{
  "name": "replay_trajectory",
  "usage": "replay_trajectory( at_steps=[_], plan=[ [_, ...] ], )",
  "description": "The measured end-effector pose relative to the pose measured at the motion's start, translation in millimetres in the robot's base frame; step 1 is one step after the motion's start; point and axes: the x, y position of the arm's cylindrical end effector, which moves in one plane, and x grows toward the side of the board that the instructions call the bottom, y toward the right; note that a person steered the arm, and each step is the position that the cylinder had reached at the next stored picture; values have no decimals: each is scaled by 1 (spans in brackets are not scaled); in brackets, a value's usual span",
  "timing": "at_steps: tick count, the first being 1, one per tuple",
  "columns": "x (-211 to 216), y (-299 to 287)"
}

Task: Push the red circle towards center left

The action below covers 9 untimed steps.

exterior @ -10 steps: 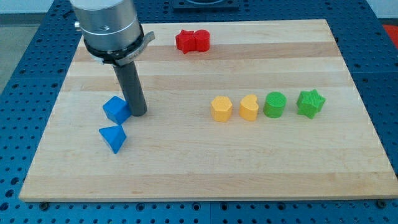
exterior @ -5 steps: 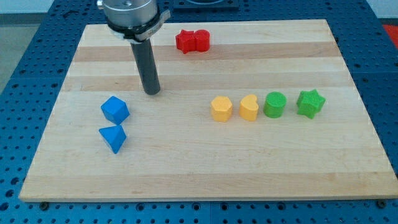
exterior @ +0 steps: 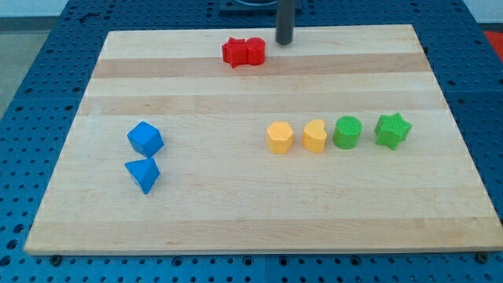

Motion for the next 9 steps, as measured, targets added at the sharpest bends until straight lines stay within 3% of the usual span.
replay_trajectory(
  at_steps=[3,9],
  plan=[
    [71,-78],
    [150,-93]
  ],
)
